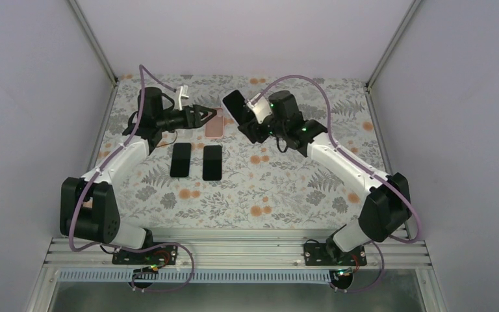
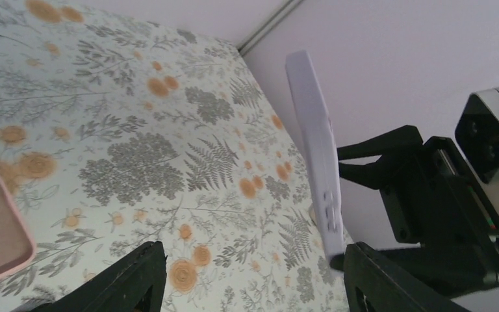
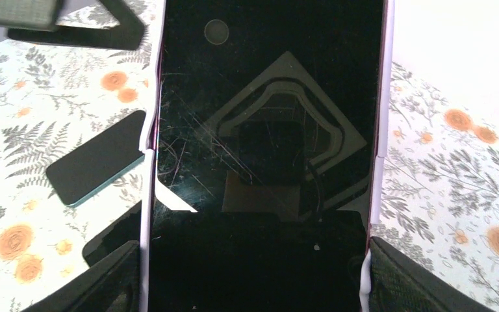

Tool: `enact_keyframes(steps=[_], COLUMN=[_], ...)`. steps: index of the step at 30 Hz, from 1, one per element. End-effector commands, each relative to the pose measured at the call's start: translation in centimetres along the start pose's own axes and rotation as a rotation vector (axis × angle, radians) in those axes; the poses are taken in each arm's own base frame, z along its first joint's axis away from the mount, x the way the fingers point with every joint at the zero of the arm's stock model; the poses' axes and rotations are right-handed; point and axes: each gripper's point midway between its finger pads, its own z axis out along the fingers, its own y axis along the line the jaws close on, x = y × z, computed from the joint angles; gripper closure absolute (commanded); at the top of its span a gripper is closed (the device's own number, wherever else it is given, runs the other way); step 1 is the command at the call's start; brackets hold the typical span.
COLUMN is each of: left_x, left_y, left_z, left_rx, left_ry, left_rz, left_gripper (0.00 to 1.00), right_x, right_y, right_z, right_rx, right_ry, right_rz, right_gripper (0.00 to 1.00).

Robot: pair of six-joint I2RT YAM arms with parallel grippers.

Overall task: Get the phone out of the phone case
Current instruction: Pick up the phone at the center of the board, then remove the phone case from the phone.

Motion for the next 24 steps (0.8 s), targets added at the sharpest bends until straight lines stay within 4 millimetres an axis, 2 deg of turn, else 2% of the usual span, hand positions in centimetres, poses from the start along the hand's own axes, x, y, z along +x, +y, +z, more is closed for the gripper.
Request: enact_keyframes(steps=[1,8,10,12,16,24], left_x=[0.0,0.3,0.2,0.2,0.1,0.1], left_y=[-1.9,-4.1,-3.8,-3.0,-2.0,-2.1], left_z=[0.5,1.1,1.4,1.9,2.7,3.7], left_rx=[0.128,0.232,0.222,0.201,0.171,0.183], left_ry=[0.005,-0.001,0.002,0.012,0.029,0.058], left_rz=[-0.016,-0.007,-0.013,-0.029,-0.047,-0.057], left_gripper=[0.33,0.37,0.39,0.46,0.56,0.61], right_x=[-2.5,-1.9,-1.8,-1.6,-1.6,-1.9], right_y=[0.5,1.2,1.4,1.5,1.8,2.7], right_z=[-1.0,-0.8,-0.9,-0.9,-0.8,-0.8], right_rx=[0.046,0.071,0.078,0.086,0.091,0.083], right_ry=[-0.085,-0.068,-0.071,-0.069,-0.068,-0.075], right_rz=[-0.043,-0.074,-0.084,-0.09,-0.097,-0.111], right_gripper=[0.42,0.42,0.42,0.42,0.42,0.41])
